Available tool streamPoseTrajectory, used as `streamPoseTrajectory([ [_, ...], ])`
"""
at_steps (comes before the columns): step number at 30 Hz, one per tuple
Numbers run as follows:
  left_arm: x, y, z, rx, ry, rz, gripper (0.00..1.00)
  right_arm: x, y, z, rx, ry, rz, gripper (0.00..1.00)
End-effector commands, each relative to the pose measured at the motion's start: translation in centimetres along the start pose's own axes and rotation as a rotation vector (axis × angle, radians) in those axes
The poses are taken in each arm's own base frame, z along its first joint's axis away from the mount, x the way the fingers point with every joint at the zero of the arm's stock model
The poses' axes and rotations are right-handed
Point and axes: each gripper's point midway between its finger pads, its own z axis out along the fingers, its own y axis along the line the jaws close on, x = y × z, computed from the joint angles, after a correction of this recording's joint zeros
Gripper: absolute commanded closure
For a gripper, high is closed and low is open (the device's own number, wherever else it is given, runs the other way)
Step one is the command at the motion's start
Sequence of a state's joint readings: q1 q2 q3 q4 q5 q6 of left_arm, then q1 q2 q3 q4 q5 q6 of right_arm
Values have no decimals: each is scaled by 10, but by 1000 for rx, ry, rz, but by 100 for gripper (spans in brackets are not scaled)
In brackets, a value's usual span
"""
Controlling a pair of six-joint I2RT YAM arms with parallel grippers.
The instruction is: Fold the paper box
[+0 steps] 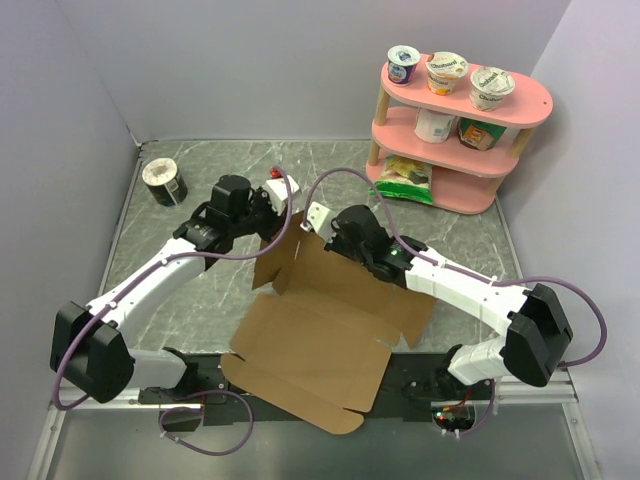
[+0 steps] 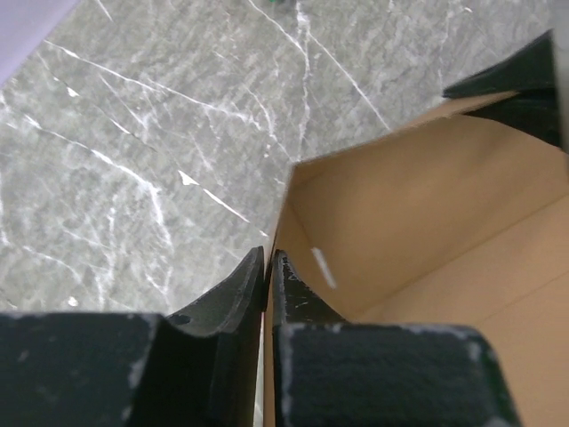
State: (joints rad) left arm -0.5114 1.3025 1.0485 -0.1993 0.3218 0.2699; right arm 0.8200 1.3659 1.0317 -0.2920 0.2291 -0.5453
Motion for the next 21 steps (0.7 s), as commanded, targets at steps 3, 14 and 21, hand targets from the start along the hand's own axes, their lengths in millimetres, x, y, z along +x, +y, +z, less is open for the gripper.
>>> streamPoseTrajectory([
  [3,-13,-14,11,0,-23,-88,91,-24,-28,-1,148,-107,84,95],
  [14,-26,-4,9,-104,-61,-156,88,-26,-36,-5,201,-135,117,92],
  [21,-1,6,6,-193,12,-184,35,-33,-43,-11,221,-170,150,92],
])
